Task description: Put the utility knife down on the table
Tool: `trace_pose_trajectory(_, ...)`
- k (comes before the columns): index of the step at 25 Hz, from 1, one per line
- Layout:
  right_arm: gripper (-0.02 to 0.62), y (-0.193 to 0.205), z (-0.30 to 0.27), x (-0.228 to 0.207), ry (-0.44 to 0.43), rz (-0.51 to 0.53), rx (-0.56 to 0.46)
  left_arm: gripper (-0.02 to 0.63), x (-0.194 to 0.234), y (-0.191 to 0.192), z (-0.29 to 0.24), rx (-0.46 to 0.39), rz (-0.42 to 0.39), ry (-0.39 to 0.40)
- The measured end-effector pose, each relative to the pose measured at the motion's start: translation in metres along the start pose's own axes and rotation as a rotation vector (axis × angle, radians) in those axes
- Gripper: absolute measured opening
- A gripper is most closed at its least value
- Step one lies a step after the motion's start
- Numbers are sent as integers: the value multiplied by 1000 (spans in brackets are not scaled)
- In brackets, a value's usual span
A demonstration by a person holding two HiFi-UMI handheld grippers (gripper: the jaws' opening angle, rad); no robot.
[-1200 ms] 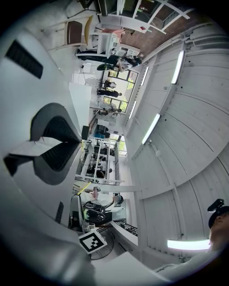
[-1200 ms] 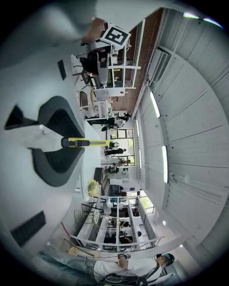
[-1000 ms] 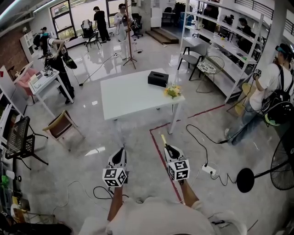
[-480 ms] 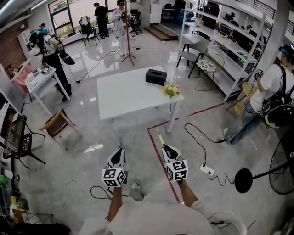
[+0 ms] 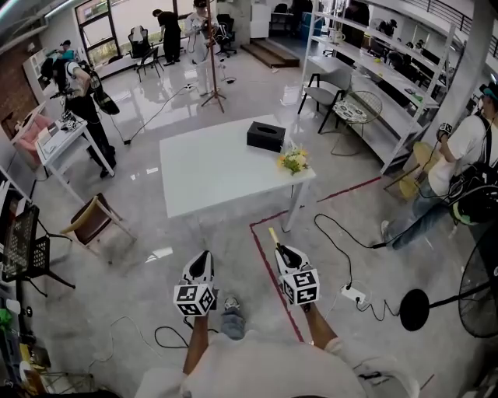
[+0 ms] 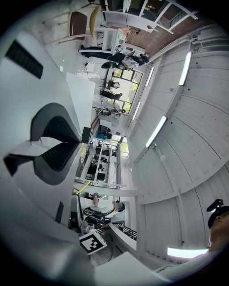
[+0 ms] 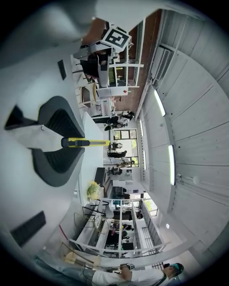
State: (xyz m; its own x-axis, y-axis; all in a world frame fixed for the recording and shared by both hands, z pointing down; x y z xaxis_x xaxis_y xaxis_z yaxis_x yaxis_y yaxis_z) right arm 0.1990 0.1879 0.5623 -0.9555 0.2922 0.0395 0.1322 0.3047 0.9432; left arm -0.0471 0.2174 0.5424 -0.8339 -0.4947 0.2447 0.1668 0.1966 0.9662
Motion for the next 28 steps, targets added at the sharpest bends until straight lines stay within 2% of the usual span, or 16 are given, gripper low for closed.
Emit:
trace_pose_trajectory(8, 83, -42, -90, -4, 18, 4, -9, 20, 71, -34, -67, 1, -7, 20)
trace_pose_trajectory(15, 83, -80, -165, 2, 21, -6, -38, 20, 138, -71, -112, 4, -46, 25)
trace_pose_trajectory(21, 83, -93, -219, 12, 17, -13, -33, 20, 184, -87, -142, 4, -60, 23)
trace_pose_trajectory(28, 83, -101, -252, 33, 15, -4, -25, 20, 221, -92, -156, -1, -44, 32)
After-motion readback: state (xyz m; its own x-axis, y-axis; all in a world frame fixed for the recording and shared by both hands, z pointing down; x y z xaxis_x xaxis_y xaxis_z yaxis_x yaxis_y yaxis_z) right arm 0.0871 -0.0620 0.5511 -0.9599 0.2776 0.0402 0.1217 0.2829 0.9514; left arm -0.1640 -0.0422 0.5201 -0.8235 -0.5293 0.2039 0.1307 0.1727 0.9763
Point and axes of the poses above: the fingertips, and each gripper's own axes: z backward along the fingers, x to its left, y out of its underside, the point moved 3 cm from there along z, backward along the fingers, and after that the axes turned 14 degrees about y, right-handed, at the moved point
